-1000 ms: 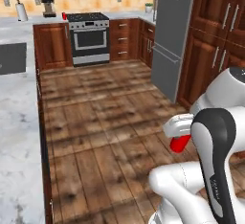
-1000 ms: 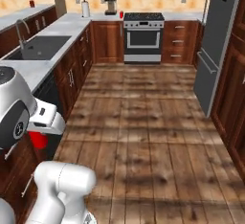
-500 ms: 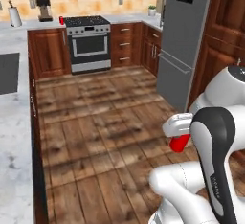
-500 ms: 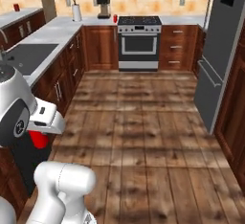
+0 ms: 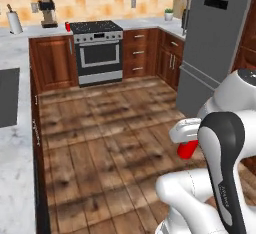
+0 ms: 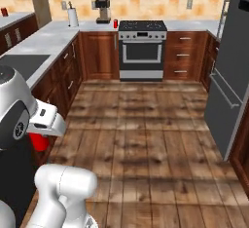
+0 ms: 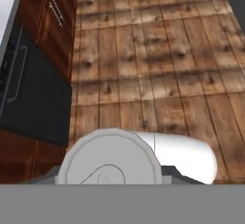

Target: Four empty soda cans are scattered around the kitchen. Gather all the cans and cluster them next to the stove for recycling.

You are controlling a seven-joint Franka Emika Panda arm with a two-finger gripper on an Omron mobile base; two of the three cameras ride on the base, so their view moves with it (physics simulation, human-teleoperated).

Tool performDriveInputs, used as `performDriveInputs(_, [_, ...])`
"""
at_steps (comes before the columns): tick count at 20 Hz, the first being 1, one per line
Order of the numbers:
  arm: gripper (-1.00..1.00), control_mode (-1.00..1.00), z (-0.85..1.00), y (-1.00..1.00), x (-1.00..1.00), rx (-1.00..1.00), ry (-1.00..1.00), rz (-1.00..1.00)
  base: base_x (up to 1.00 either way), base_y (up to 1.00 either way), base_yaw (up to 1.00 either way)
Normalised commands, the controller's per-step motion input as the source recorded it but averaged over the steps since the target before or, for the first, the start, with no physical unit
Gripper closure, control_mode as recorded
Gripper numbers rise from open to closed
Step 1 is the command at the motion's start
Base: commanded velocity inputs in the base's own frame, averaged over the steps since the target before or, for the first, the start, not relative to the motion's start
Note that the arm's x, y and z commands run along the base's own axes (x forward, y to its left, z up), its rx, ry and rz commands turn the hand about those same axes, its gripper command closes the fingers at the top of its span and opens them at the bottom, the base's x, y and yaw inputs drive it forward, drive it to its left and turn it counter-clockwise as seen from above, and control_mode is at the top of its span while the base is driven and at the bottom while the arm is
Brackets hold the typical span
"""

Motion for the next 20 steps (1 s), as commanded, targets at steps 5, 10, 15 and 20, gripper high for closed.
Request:
performDriveInputs(5, [1.0,1.0,0.0,0.0,0.0,0.0,0.0,0.0,1.0,0.18,0.0])
performDriveInputs(10, [1.0,1.0,0.0,0.0,0.0,0.0,0.0,0.0,1.0,0.2,0.0])
performDriveInputs(15, [1.0,1.0,0.0,0.0,0.0,0.0,0.0,0.0,1.0,0.18,0.0])
performDriveInputs(20, [1.0,1.0,0.0,0.0,0.0,0.0,0.0,0.0,1.0,0.26,0.0])
